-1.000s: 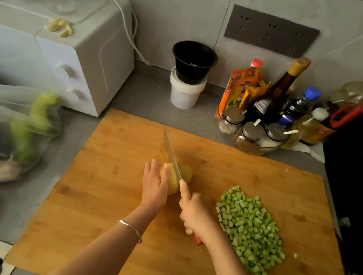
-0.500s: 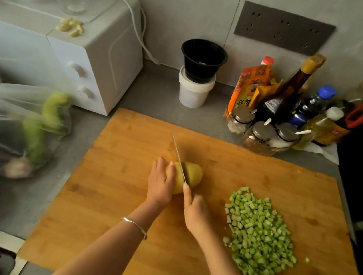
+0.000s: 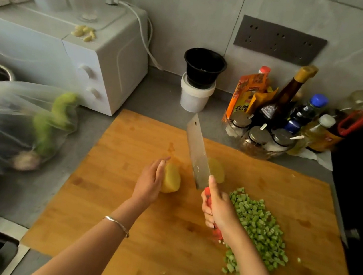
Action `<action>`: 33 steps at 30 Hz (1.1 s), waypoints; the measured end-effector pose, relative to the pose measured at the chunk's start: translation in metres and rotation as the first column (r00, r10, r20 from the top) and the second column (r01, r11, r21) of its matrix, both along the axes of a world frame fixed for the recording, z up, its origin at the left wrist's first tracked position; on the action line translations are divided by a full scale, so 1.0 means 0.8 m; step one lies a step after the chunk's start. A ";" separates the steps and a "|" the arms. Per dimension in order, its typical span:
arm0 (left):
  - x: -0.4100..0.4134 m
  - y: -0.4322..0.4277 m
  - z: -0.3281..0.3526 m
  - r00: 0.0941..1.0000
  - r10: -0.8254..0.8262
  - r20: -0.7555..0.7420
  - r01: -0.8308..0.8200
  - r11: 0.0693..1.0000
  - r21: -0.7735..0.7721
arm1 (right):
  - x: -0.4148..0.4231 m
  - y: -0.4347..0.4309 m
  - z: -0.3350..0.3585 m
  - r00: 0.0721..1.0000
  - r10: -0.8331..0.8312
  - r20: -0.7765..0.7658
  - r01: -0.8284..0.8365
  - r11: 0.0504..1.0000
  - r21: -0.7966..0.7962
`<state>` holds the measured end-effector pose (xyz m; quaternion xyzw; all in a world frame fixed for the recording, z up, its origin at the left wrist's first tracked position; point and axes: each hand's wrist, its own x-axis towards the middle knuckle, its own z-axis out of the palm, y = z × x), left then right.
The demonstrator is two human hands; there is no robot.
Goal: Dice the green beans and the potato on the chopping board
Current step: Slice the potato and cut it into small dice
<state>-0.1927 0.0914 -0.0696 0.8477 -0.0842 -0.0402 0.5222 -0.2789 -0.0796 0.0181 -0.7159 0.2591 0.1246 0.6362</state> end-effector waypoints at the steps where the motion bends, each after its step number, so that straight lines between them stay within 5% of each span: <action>1: -0.001 0.002 0.004 0.999 -0.053 -0.007 0.054 0.996 0.067 | -0.002 -0.006 0.005 1.000 0.013 0.011 -0.014 1.000 0.003; 6: -0.003 0.011 0.016 0.972 -0.232 -0.024 0.229 0.929 0.292 | -0.007 -0.018 0.018 0.997 0.057 0.055 -0.059 0.998 0.025; 20: 0.081 0.067 0.044 0.995 -0.092 -0.026 0.093 0.994 0.054 | 0.039 0.015 0.028 0.993 -0.065 0.097 0.060 0.997 0.052; 29: 0.141 0.072 0.023 0.994 -0.082 -0.075 0.092 0.987 0.131 | 0.068 0.038 0.028 0.976 -0.201 0.085 0.199 0.979 0.040; 33: 0.131 0.072 0.022 0.979 -0.155 0.131 0.104 0.936 0.336 | 0.058 0.032 0.029 0.963 -0.260 0.078 0.256 0.965 0.053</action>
